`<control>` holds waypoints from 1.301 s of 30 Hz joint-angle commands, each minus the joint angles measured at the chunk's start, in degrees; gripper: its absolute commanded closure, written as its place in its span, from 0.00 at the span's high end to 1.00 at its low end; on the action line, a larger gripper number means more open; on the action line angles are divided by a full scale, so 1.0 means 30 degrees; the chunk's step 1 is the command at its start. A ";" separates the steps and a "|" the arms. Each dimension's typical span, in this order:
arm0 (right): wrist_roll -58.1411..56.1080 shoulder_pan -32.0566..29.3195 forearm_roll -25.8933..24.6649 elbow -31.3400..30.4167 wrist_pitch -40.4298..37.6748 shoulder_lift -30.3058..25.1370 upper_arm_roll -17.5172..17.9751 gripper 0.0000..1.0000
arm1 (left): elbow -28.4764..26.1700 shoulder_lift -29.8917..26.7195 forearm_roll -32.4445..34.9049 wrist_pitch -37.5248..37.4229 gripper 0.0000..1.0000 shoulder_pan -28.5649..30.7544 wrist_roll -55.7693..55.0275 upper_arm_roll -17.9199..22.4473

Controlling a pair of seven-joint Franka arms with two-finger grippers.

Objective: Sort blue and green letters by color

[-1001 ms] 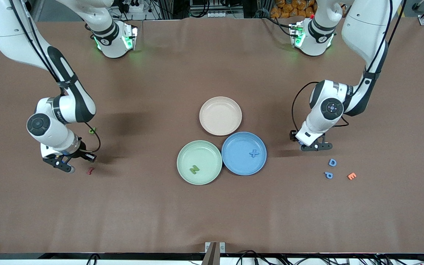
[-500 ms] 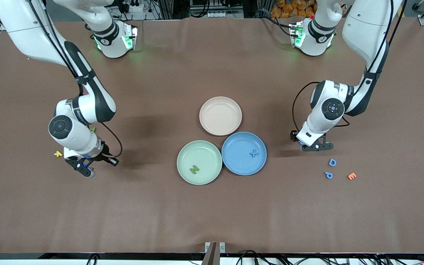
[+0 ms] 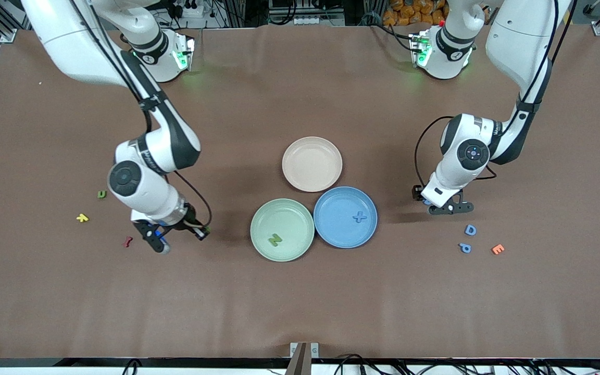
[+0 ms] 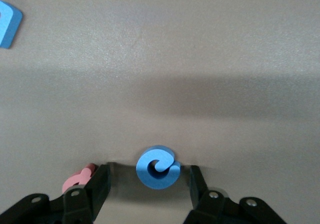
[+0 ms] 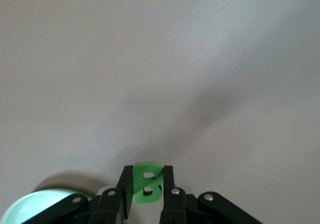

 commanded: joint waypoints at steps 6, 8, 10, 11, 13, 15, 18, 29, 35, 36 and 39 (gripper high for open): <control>0.4005 0.1463 0.0301 0.3956 -0.0129 0.2785 0.0540 0.00 | -0.0423 -0.0309 0.0221 0.0412 0.67 0.0225 -0.0026 -0.0195; 0.4591 0.1786 0.0301 0.4629 -0.0099 0.3312 0.0540 0.00 | -0.0393 -0.0309 0.0221 0.0412 0.64 0.0225 -0.0114 -0.0195; 0.5061 0.2108 0.0272 0.5069 -0.0070 0.3694 0.0540 0.00 | -0.0393 -0.0309 0.0221 0.0412 0.63 0.0225 -0.0143 -0.0195; 0.5237 0.2254 0.0272 0.5275 -0.0070 0.3870 0.0540 0.00 | -0.0393 -0.0309 0.0221 0.0412 0.62 0.0225 -0.0143 -0.0195; 0.5501 0.2489 0.0272 0.5569 -0.0040 0.4105 0.0540 0.00 | -0.0393 -0.0309 0.0220 0.0412 0.59 0.0196 -0.0143 -0.0195; 0.5765 0.2636 0.0272 0.5803 -0.0040 0.4310 0.0540 0.00 | -0.0393 -0.0309 0.0191 0.0412 0.56 0.0196 -0.0173 -0.0195; 0.6058 0.2870 0.0272 0.5921 -0.0011 0.4428 0.0540 0.00 | -0.0364 -0.0309 0.0220 0.0412 0.53 0.0196 -0.0202 -0.0195; 0.7172 0.3486 0.0272 0.5951 0.1365 0.5072 0.0570 0.00 | -0.0335 -0.0309 0.0191 0.0412 0.37 0.0225 -0.0202 -0.0195; 0.7231 0.3633 0.0272 0.6125 0.1424 0.5277 0.0599 0.00 | -0.0306 -0.0280 0.0191 0.0412 0.25 0.0225 -0.0202 -0.0195; 0.7231 0.3662 0.0272 0.6155 0.1424 0.5278 0.0599 0.00 | -0.0277 -0.0280 0.0191 0.0412 0.23 0.0196 -0.0202 -0.0195; 0.7231 0.3662 0.0272 0.6185 0.1424 0.5307 0.0686 0.00 | -0.0306 -0.0280 0.0191 0.0412 0.23 0.0196 -0.0202 -0.0195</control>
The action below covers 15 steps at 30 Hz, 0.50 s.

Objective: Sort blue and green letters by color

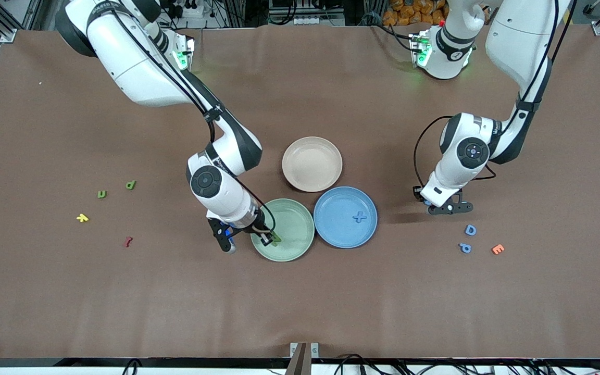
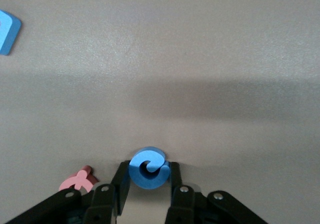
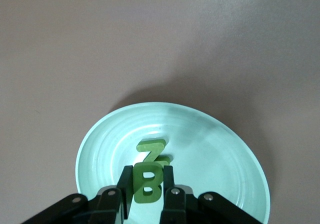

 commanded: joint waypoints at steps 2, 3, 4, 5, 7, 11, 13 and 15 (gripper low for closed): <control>0.0268 0.0106 0.0270 0.0893 -0.0055 0.0518 0.0163 0.00 | -0.0259 -0.0154 0.0193 0.0206 0.23 0.0187 -0.0136 -0.0071; 0.0268 0.0106 0.0270 0.0893 -0.0055 0.0518 0.0163 0.01 | -0.0259 -0.0183 0.0193 0.0206 0.22 0.0158 -0.0135 -0.0071; 0.0268 0.0106 0.0270 0.0893 -0.0055 0.0547 0.0192 0.02 | -0.0259 -0.0212 0.0193 0.0206 0.21 0.0100 -0.0135 -0.0071; 0.0268 0.0106 0.0270 0.0893 -0.0055 0.0547 0.0279 0.02 | -0.0259 -0.0271 0.0164 0.0177 0.20 0.0070 -0.0135 -0.0071; 0.0297 0.0106 0.0270 0.0893 -0.0055 0.0547 0.0280 0.04 | -0.0259 -0.0388 0.0163 0.0176 0.20 0.0011 -0.0135 -0.0042; 0.0327 0.0194 0.0270 0.0893 -0.0055 0.0605 0.0280 0.19 | -0.0230 -0.0739 0.0163 0.0147 0.19 -0.0047 -0.0194 -0.0042; 0.0327 0.0194 0.0270 0.0893 -0.0055 0.0635 0.0280 0.45 | -0.0230 -0.0857 0.0163 0.0118 0.19 -0.0047 -0.0223 -0.0042; 0.0502 0.0223 0.0270 0.0893 -0.0055 0.0635 0.0280 0.74 | -0.0171 -0.1003 0.0163 0.0088 0.19 -0.0077 -0.0252 -0.0071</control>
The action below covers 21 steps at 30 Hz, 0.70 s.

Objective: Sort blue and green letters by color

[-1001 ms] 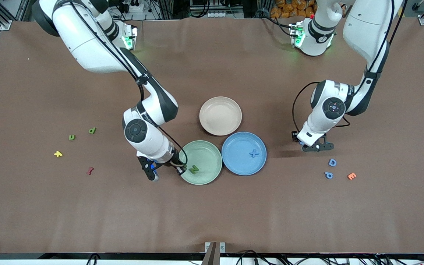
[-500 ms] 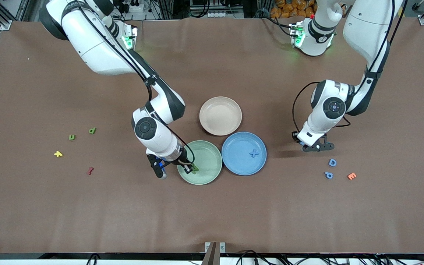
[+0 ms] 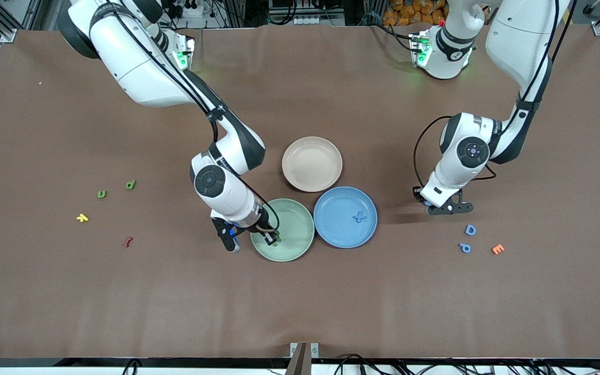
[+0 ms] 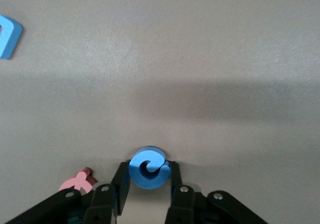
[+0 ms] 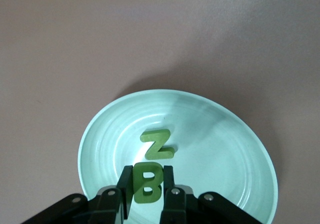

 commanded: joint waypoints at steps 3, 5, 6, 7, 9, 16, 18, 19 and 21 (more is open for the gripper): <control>0.0479 0.0126 0.0269 0.0593 -0.0055 0.0394 0.0060 0.88 | -0.0160 -0.0925 0.0163 -0.0026 0.19 -0.0066 -0.0252 -0.0033; 0.0508 0.0126 0.0269 0.0593 -0.0055 0.0394 0.0060 0.98 | -0.0131 -0.0955 0.0163 -0.0055 0.19 -0.0124 -0.0281 -0.0062; 0.0509 0.0126 0.0269 0.0593 -0.0055 0.0394 0.0060 1.00 | -0.0073 -0.0984 0.0163 -0.0055 0.19 -0.0241 -0.0369 -0.0062; 0.0509 0.0126 0.0269 0.0593 -0.0084 0.0394 0.0060 1.00 | 0.0015 -0.1013 0.0163 -0.0084 0.19 -0.0329 -0.0514 -0.0062; 0.0480 0.0097 0.0269 0.0593 -0.0084 0.0365 0.0060 1.00 | 0.0161 -0.1217 0.0163 -0.0084 0.19 -0.0475 -0.0865 -0.0061; -0.0135 -0.0400 0.0182 0.0389 -0.0347 -0.0220 0.0060 1.00 | 0.0980 -0.1922 0.0134 -0.0873 0.19 -0.1441 -0.2212 -0.0032; -0.0485 -0.0605 0.0152 0.0301 -0.0668 -0.0396 0.0060 1.00 | 0.1536 -0.1922 0.0134 -0.1429 0.19 -0.1939 -0.2798 -0.0032; -0.0807 -0.0780 0.0152 0.0242 -0.1221 -0.0542 0.0060 1.00 | 0.1887 -0.1922 0.0163 -0.1693 0.19 -0.2173 -0.3149 -0.0032; -0.1538 -0.1074 0.0152 0.0183 -0.2393 -0.0981 0.0060 1.00 | 0.2503 -0.1863 0.0163 -0.2220 0.19 -0.2613 -0.3852 -0.0032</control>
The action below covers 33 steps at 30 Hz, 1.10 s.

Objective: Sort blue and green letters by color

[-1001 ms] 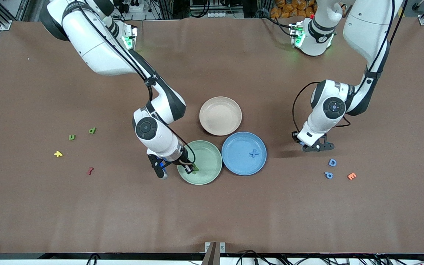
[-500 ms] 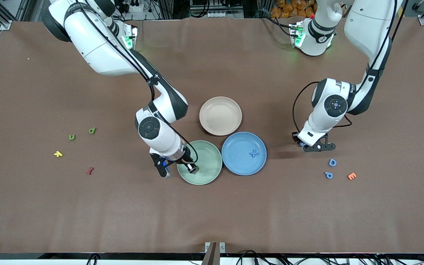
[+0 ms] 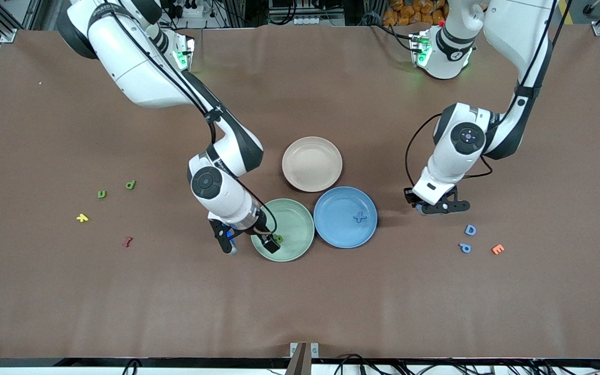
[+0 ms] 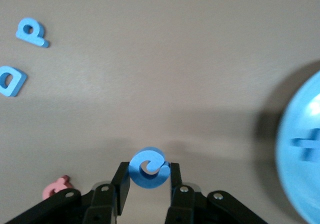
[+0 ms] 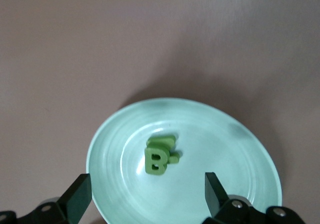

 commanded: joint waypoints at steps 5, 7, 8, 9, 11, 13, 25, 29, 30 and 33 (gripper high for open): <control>-0.3575 -0.1633 0.0156 -0.0775 -0.4345 -0.1937 0.0137 1.00 | 0.2417 -0.0018 0.0163 -0.2425 0.19 -0.2064 -0.3084 0.0100; -0.4628 -0.2072 0.0156 -0.1389 -0.4990 -0.2552 0.0108 1.00 | 0.2855 0.0215 0.0163 -0.2660 0.19 -0.2561 -0.3699 0.0100; -0.5185 -0.2335 0.0156 -0.1770 -0.5196 -0.2874 0.0108 1.00 | 0.3090 0.0391 0.0163 -0.2748 0.19 -0.2709 -0.3963 0.0100; -0.5770 -0.2570 0.0156 -0.2238 -0.5343 -0.3254 0.0108 1.00 | 0.3353 0.0567 0.0163 -0.2836 0.19 -0.2884 -0.4314 0.0100; -0.6825 -0.3097 0.0156 -0.3146 -0.5520 -0.3958 0.0108 1.00 | 0.3880 0.1005 0.0163 -0.2866 0.19 -0.3119 -0.4784 0.0100; -0.8084 -0.3654 0.0156 -0.4113 -0.5550 -0.4662 0.0108 1.00 | 0.4554 0.1445 0.0163 -0.3041 0.19 -0.3324 -0.5223 0.0100; -1.4999 -0.6496 0.0098 -0.8888 -0.5579 -0.8294 0.0108 1.00 | 0.7895 0.4053 0.0193 -0.3657 0.19 -0.4175 -0.7217 0.0100; -1.7167 -0.6995 0.0069 -1.0764 -0.5579 -0.9905 0.0078 1.00 | 0.8598 0.4785 0.0222 -0.3657 0.18 -0.4321 -0.7598 0.0071; -1.7608 -0.7083 0.0040 -1.1116 -0.5579 -1.0228 0.0049 1.00 | 0.8803 0.4990 0.0222 -0.3657 0.18 -0.4379 -0.7686 0.0071; -1.9042 -0.7580 -0.0456 -1.2083 -0.5579 -1.1049 0.0049 1.00 | 0.9272 0.5693 0.0251 -0.3657 0.18 -0.4439 -0.8066 0.0071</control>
